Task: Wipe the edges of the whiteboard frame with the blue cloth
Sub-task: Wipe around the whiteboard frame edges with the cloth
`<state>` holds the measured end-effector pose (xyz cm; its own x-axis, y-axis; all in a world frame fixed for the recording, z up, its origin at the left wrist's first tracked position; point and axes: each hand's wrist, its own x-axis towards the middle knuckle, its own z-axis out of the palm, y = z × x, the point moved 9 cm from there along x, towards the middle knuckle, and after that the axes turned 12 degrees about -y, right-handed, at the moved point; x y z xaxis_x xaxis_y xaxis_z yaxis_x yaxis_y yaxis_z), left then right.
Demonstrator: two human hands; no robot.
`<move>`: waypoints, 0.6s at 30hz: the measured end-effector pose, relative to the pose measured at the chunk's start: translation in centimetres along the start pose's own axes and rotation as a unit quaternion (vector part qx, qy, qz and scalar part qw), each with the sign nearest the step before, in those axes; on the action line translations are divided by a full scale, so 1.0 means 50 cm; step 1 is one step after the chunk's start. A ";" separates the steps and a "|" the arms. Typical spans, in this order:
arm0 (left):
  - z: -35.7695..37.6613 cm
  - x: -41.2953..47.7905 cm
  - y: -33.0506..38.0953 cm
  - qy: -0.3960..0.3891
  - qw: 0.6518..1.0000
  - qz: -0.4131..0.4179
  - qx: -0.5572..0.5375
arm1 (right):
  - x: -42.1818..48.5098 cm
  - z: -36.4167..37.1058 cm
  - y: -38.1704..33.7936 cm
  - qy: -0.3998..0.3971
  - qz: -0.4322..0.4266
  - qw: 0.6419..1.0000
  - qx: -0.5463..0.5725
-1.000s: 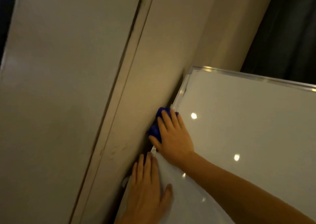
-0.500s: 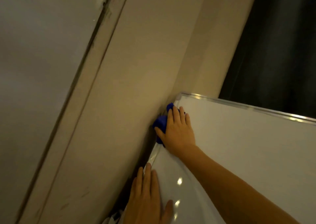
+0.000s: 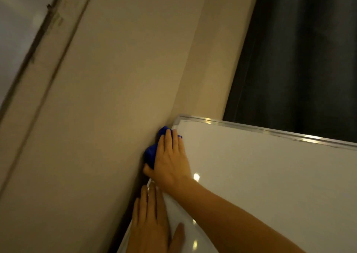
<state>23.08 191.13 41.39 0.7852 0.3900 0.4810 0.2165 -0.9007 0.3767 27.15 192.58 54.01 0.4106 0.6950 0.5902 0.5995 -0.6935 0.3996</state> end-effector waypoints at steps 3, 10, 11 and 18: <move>-0.014 0.010 0.019 0.020 0.999 -0.001 0.027 | 0.064 -0.063 0.089 0.032 0.068 0.997 0.001; -0.054 0.092 0.057 0.034 0.997 0.064 0.012 | 0.121 -0.078 0.114 0.058 -0.041 0.997 -0.032; -0.062 0.108 0.064 0.045 0.996 0.074 -0.001 | 0.132 -0.092 0.133 0.067 -0.052 0.996 -0.039; -0.144 0.232 0.131 0.085 0.992 0.086 -0.048 | 0.136 -0.142 0.263 0.089 -0.105 0.989 -0.052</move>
<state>29.46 191.12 55.15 0.6947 0.2668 0.6680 0.0255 -0.9372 0.3478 32.93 186.83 68.25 0.1518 0.7872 0.5977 0.5806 -0.5604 0.5907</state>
